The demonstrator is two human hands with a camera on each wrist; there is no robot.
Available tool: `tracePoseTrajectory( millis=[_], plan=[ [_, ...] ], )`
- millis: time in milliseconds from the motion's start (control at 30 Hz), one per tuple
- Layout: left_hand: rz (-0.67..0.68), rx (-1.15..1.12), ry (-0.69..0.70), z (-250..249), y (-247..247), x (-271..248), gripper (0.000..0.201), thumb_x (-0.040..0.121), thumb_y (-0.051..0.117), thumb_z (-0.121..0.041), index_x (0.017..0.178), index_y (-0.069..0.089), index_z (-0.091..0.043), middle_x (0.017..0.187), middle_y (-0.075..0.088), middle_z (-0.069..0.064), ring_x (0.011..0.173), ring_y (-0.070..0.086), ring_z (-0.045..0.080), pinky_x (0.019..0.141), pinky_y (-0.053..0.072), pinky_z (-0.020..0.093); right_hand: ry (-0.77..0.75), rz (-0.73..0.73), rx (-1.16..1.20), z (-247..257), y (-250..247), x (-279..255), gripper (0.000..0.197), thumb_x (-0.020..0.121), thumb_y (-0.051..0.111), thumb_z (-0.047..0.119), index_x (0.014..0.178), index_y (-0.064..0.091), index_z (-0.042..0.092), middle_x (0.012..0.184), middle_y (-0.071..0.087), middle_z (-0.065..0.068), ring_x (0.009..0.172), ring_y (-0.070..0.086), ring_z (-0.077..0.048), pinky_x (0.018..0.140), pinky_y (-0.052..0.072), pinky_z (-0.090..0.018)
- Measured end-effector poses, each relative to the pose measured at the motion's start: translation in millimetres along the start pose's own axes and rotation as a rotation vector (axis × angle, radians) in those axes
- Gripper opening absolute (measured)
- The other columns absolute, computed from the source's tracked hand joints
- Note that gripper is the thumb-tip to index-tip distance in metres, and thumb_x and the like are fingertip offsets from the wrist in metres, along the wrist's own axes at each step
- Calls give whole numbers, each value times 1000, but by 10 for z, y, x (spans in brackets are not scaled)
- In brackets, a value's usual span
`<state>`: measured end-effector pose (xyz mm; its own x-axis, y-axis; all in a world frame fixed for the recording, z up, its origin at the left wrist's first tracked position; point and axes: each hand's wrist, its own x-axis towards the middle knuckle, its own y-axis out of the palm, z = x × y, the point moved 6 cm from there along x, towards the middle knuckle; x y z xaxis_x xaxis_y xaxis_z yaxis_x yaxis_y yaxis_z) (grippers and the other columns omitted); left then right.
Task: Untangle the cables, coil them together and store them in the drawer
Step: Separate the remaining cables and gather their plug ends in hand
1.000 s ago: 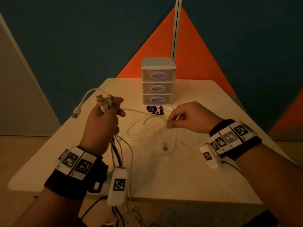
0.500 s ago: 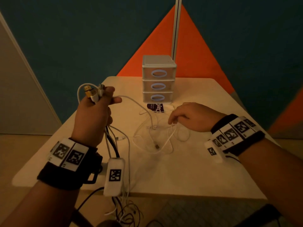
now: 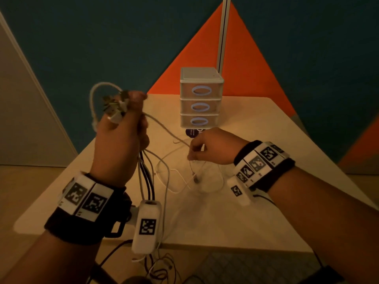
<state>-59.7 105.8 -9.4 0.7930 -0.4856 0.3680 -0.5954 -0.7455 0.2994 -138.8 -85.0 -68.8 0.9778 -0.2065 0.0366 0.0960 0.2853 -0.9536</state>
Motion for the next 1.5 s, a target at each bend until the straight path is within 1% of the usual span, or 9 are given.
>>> tracePoseTrajectory(
  millis=[267,400,567,667,767,933,1100,1333,1500],
  plan=[
    [-51,-179,134,-99,-145,-4,17,104,48,-20,93,58,-27,59,35,-8,47,26,6,42,25,21,83,-61,-85,-259,8,-26,13,94,66,35,105,72,32,101,56,7,88,56,-12,88,52,-38],
    [-107,-9,38,12,-216,73,26,102,49,-15,80,54,-28,55,33,-9,45,26,6,42,24,22,7,-259,60,-244,-162,-70,14,94,69,32,104,78,29,102,62,10,85,53,-7,79,45,-25],
    [-56,394,8,219,-238,107,17,92,51,-28,84,65,-33,78,61,-4,57,45,7,56,36,29,-37,-468,127,-161,-413,-137,19,99,62,34,102,76,22,85,69,12,72,56,3,64,43,-23],
    [69,501,-5,310,-101,86,21,96,49,-31,90,68,-37,92,73,-6,59,48,10,61,38,31,-68,-451,153,-119,-417,-104,19,101,59,27,106,76,21,92,71,12,80,63,2,71,48,-16],
    [208,550,-59,387,143,19,20,103,51,-24,110,68,-30,78,68,-6,54,52,4,52,42,20,-111,-437,198,-83,-392,-107,20,102,58,22,111,75,22,92,65,18,78,59,11,70,40,-3],
    [291,522,25,453,391,-14,27,94,67,-9,121,65,-16,86,68,0,66,57,7,59,49,18,-229,-372,25,28,-248,-65,21,100,54,33,108,71,23,93,60,10,79,54,-7,69,46,-30],
    [206,521,72,468,382,-5,19,95,56,2,97,72,-7,86,71,0,74,62,6,66,48,11,-248,-311,24,111,-185,-66,9,92,63,30,96,71,31,87,56,16,71,49,3,65,36,-17],
    [117,359,145,212,286,-36,19,99,51,-4,103,66,-14,87,67,-12,62,53,-3,55,41,15,19,-40,-57,-121,120,66,33,102,49,42,92,71,20,97,69,-1,86,63,-19,80,52,-38],
    [68,230,141,86,106,-3,28,95,52,-31,110,63,-9,65,55,-16,56,43,4,49,33,19,76,-82,-21,-196,86,81,29,101,53,45,101,71,23,100,65,3,90,62,-18,85,53,-40]
  ],
)
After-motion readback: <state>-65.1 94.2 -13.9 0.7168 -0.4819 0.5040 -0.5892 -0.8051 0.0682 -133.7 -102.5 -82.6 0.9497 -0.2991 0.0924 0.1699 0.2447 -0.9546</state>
